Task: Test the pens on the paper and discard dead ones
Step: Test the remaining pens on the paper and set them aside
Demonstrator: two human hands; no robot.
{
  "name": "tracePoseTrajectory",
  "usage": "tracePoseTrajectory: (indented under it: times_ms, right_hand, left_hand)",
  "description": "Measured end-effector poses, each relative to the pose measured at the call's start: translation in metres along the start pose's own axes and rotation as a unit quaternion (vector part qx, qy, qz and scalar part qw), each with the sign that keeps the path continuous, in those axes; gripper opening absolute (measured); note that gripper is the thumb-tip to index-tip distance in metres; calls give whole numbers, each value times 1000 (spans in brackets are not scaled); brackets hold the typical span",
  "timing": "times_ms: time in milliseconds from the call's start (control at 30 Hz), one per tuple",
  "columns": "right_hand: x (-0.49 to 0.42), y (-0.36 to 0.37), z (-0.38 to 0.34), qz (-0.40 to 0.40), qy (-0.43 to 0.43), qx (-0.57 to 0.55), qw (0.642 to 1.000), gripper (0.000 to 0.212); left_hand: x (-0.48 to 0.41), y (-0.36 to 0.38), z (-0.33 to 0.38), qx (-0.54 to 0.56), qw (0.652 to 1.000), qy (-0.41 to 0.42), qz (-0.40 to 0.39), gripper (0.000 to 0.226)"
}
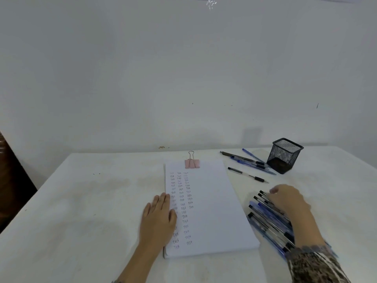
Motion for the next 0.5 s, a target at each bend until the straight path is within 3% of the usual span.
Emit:
tracePoseTrajectory:
  times_ms: [167, 333, 400, 500]
  right_hand:
    - [-22, -6, -64, 39, -49, -9, 998, 31]
    - [-44, 21, -89, 2, -131, 130, 983, 35]
    - [-51, 25, -86, 37, -139, 160, 977, 30]
    - [-48, 19, -91, 97, -174, 146, 969, 27]
  left_hand:
    - [0, -1, 0, 13, 1000, 3, 2, 92]
    - [3, -3, 0, 15, 1000, -4, -10, 68]
    - [3, -6, 2, 14, 1000, -4, -14, 55]
    - [4, -7, 3, 16, 1000, -2, -10, 54]
Point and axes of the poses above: each hand's wrist, its own x-axis away from the middle knuckle, its own y-axis out of the palm, z = x × y, the point moved 3 cm from there along -x, towards the middle knuckle, and after that the axes turned 1 degree about -z, right-handed, at the moved point
